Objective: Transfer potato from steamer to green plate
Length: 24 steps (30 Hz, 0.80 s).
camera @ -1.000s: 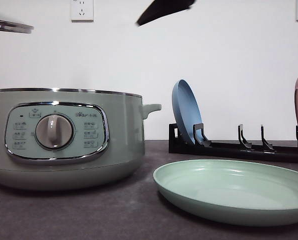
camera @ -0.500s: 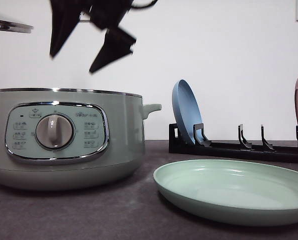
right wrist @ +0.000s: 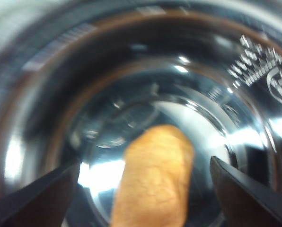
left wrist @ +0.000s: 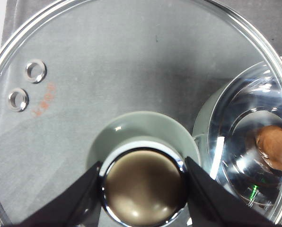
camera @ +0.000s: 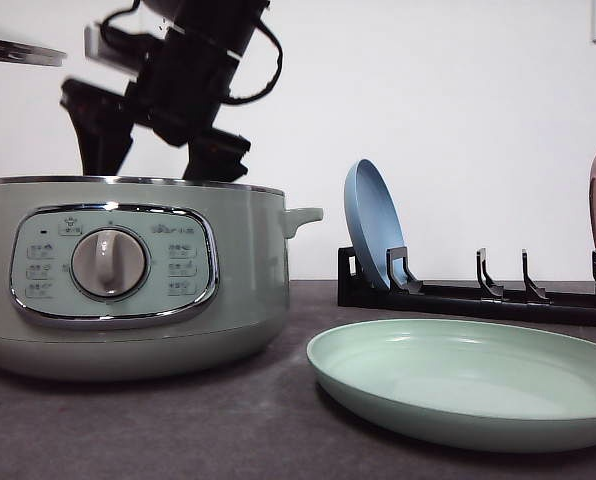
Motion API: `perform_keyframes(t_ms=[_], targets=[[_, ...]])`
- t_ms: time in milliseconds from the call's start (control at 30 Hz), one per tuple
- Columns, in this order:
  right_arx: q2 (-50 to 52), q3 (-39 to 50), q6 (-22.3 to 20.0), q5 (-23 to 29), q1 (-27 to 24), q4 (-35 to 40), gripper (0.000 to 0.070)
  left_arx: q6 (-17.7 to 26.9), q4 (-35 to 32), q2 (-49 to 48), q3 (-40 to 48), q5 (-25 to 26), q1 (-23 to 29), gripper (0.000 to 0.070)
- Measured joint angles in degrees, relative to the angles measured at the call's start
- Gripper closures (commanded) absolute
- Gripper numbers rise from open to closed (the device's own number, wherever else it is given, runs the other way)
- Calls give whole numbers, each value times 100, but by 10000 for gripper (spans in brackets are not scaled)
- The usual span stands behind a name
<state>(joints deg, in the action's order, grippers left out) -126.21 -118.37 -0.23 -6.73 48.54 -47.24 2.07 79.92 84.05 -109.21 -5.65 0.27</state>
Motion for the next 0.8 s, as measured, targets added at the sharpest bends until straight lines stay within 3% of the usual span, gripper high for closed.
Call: perform_keyframes(t_ms=[800], targets=[[-310,0,0,73,57,-136,164,0,0,0,0,0,0,700]])
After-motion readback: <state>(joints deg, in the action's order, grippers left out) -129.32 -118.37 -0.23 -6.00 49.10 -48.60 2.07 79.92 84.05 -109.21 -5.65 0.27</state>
